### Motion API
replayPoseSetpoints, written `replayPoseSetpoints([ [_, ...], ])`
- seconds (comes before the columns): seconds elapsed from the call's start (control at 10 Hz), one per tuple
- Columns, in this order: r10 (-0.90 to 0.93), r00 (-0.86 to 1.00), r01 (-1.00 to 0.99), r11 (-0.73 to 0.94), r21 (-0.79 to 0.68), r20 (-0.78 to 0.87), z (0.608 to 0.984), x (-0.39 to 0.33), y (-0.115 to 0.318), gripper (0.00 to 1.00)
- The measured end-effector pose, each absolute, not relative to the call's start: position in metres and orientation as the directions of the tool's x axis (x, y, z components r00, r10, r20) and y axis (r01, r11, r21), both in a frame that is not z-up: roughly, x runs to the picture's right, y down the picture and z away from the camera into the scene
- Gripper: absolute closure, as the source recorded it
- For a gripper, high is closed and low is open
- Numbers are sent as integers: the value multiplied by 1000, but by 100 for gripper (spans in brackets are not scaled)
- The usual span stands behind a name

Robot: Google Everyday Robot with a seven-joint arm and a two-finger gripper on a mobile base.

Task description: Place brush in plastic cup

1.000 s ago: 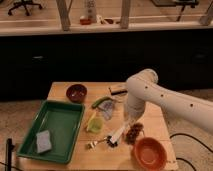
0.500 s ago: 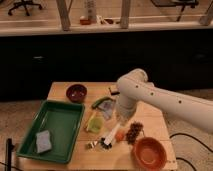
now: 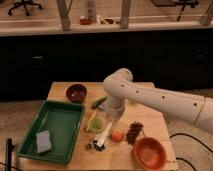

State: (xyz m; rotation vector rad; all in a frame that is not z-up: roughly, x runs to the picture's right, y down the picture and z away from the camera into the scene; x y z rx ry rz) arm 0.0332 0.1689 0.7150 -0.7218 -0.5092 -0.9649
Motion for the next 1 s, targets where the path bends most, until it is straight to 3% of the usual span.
replayPoseSetpoints([
  [1.0,-603,264,964,181,-194,753,732,-21,165,100],
])
